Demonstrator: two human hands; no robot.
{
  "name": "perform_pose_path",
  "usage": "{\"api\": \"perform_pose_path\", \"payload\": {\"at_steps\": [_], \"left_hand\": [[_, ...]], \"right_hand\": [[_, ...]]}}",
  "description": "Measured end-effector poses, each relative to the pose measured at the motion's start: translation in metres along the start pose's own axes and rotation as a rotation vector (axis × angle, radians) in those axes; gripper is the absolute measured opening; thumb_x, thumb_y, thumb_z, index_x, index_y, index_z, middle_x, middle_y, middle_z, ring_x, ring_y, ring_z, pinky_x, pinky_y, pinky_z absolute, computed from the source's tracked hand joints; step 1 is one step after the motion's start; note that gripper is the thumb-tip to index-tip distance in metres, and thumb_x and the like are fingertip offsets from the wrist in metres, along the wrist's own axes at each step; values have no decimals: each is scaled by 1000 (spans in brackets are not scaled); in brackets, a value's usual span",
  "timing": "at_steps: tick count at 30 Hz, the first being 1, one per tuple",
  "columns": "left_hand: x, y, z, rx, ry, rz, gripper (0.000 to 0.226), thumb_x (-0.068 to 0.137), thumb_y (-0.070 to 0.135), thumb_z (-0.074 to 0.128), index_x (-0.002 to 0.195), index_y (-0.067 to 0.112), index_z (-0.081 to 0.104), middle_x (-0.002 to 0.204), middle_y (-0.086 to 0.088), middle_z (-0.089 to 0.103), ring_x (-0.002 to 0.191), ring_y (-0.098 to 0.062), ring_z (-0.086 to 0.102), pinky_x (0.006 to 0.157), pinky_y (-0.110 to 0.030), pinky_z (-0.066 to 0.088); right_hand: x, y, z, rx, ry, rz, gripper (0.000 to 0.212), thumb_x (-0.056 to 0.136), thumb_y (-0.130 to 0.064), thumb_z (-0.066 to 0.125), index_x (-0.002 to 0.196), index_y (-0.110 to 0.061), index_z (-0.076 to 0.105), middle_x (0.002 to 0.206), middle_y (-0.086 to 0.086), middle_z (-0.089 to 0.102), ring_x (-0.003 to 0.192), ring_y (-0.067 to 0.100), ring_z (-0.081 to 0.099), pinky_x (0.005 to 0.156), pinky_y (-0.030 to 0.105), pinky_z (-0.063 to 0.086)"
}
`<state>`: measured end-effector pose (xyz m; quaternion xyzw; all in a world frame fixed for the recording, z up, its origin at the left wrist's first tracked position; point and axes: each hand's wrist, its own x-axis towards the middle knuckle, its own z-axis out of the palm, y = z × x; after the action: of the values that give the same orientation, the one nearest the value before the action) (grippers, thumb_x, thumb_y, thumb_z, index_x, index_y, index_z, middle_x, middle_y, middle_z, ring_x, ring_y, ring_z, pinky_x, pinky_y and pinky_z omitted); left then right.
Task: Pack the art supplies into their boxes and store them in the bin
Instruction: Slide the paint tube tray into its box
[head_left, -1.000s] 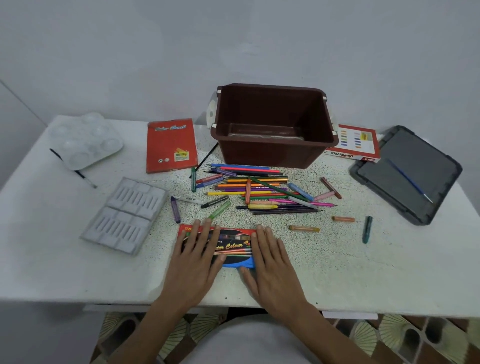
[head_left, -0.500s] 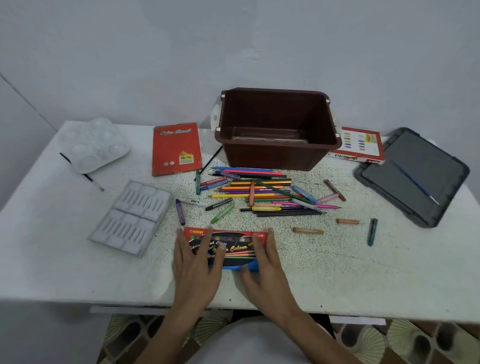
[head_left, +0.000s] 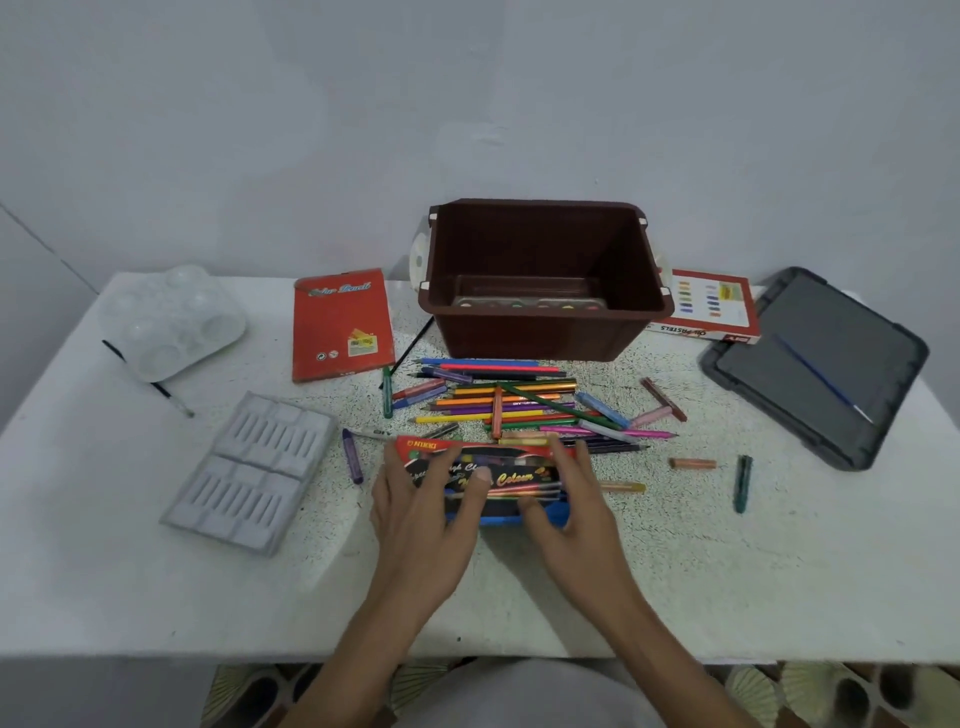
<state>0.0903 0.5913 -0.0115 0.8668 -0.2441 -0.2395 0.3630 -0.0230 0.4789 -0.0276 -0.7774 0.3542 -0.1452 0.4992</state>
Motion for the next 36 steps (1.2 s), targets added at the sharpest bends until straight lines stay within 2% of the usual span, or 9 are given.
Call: {"api": "perform_pose_path", "payload": {"at_steps": [4, 8, 11, 15, 18, 22, 26, 30, 36], "left_hand": [[18, 34, -14, -114, 17, 84, 62, 80, 82, 27, 130, 52, 47, 164, 10, 5, 150, -13, 7, 118, -51, 26], [33, 63, -26, -191, 31, 188, 40, 80, 83, 33, 111, 64, 50, 161, 14, 18, 147, -7, 20, 111, -45, 40], [52, 81, -38, -208, 66, 266, 32, 82, 75, 43, 104, 57, 58, 151, 27, 31, 146, -1, 20, 105, -16, 36], [88, 103, -50, -243, 100, 349, 13, 92, 47, 55, 103, 48, 62, 130, 42, 33, 144, 11, 11, 84, 8, 22], [132, 115, -52, -211, 98, 381, 13, 94, 43, 56, 105, 42, 63, 138, 29, 42, 146, 6, 10, 90, 4, 17], [195, 122, -44, -134, 107, 353, 17, 94, 43, 56, 109, 37, 63, 154, 3, 40, 149, -4, 12, 106, -21, 15], [239, 124, -35, -58, 123, 322, 24, 96, 37, 59, 116, 27, 64, 149, -1, 42, 140, 0, 26, 99, -16, 23], [268, 127, -29, 8, 55, 262, 29, 95, 37, 59, 120, 22, 63, 129, 1, 47, 103, -8, 56, 79, -13, 41], [288, 120, -20, 107, -17, 117, 43, 97, 36, 58, 134, 14, 55, 153, -14, 28, 127, -27, 48, 88, -22, 30]], "right_hand": [[22, -21, -36, 110, 116, 28, 61, 98, -23, 58, 150, -39, 31, 154, -15, 32, 136, 3, 35, 107, 26, 37], [40, -40, -65, 86, 195, 5, 55, 97, -28, 57, 147, -39, 36, 153, -14, 36, 138, 8, 35, 112, 40, 39], [59, -56, -84, 28, 231, -31, 49, 92, -42, 53, 140, -43, 44, 149, -7, 45, 136, 15, 43, 108, 50, 43], [100, -78, -103, -23, 238, -130, 36, 96, -33, 56, 131, -41, 53, 154, -6, 39, 139, 5, 35, 111, 36, 39], [146, -90, -108, -79, 259, -174, 33, 98, -27, 57, 130, -29, 58, 144, -15, 43, 144, 6, 28, 113, 34, 34], [213, -94, -107, -158, 271, -172, 31, 98, -23, 56, 128, -20, 61, 143, 1, 51, 143, 12, 32, 111, 34, 35], [268, -80, -97, -264, 188, -188, 31, 96, -26, 57, 126, -17, 63, 139, 3, 54, 132, 16, 46, 106, 34, 40], [300, -63, -92, -302, 74, -178, 16, 95, -25, 59, 107, -21, 69, 116, -2, 62, 107, 12, 56, 90, 28, 44], [322, -48, -88, -349, -81, -139, 6, 93, -28, 61, 89, -31, 65, 105, -1, 53, 97, 16, 54, 83, 28, 41]]}}
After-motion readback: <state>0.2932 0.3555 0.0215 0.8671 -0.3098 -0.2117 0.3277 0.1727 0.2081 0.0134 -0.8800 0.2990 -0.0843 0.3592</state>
